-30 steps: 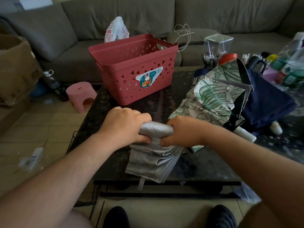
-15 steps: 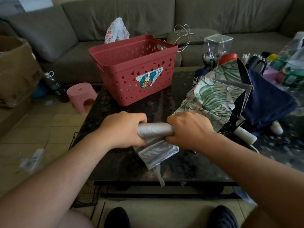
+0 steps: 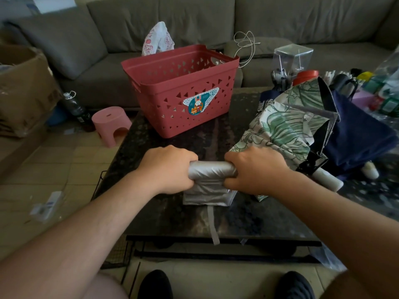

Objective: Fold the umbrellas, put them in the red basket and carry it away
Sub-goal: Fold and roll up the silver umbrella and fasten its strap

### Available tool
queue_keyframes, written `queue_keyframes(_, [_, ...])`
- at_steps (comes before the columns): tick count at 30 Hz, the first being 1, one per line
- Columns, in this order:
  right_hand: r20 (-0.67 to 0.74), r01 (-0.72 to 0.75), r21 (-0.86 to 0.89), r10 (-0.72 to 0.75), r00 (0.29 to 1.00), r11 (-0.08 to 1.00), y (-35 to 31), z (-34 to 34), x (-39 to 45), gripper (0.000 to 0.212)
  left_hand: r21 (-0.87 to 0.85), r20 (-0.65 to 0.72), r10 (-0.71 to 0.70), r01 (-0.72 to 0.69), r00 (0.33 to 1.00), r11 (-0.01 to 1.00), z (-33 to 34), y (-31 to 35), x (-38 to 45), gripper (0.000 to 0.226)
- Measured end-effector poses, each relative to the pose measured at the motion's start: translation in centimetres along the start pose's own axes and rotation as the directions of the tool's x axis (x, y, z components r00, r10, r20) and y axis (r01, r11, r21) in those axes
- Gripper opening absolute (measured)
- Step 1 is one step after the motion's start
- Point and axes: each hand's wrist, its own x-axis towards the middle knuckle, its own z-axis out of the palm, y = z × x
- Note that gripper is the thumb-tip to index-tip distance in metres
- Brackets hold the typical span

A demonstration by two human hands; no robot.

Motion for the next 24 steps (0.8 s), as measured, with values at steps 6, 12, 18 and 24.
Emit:
queue_keyframes(6, [-0.036, -0.027, -0.027, 0.026, 0.999, 0.999, -1.0, 1.0, 0.0, 0.043, -0.097, 0.058, -0.008, 0.014, 0.998, 0.995, 0.0, -0.8, -0.4, 0.039])
queue_keyframes(12, [0.086, -0.154, 0.065, 0.148, 0.985, 0.986, -0.6, 0.1, 0.4, 0.038, 0.124, -0.183, 0.119, -0.097, 0.976, 0.987, 0.6, -0.6, -0.2, 0.035])
queue_keyframes(18, [0.310, -0.097, 0.215, 0.027, 0.950, 0.972, 0.4, 0.4, 0.9, 0.042, 0.156, -0.119, 0.072, -0.053, 0.990, 0.986, 0.4, 0.2, -0.2, 0.028])
queue_keyframes(24, [-0.138, 0.024, -0.046, -0.030, 0.990, 0.999, -0.5, 0.2, 0.1, 0.038, -0.068, 0.002, -0.029, 0.030, 1.000, 0.997, -0.1, -0.1, -0.2, 0.031])
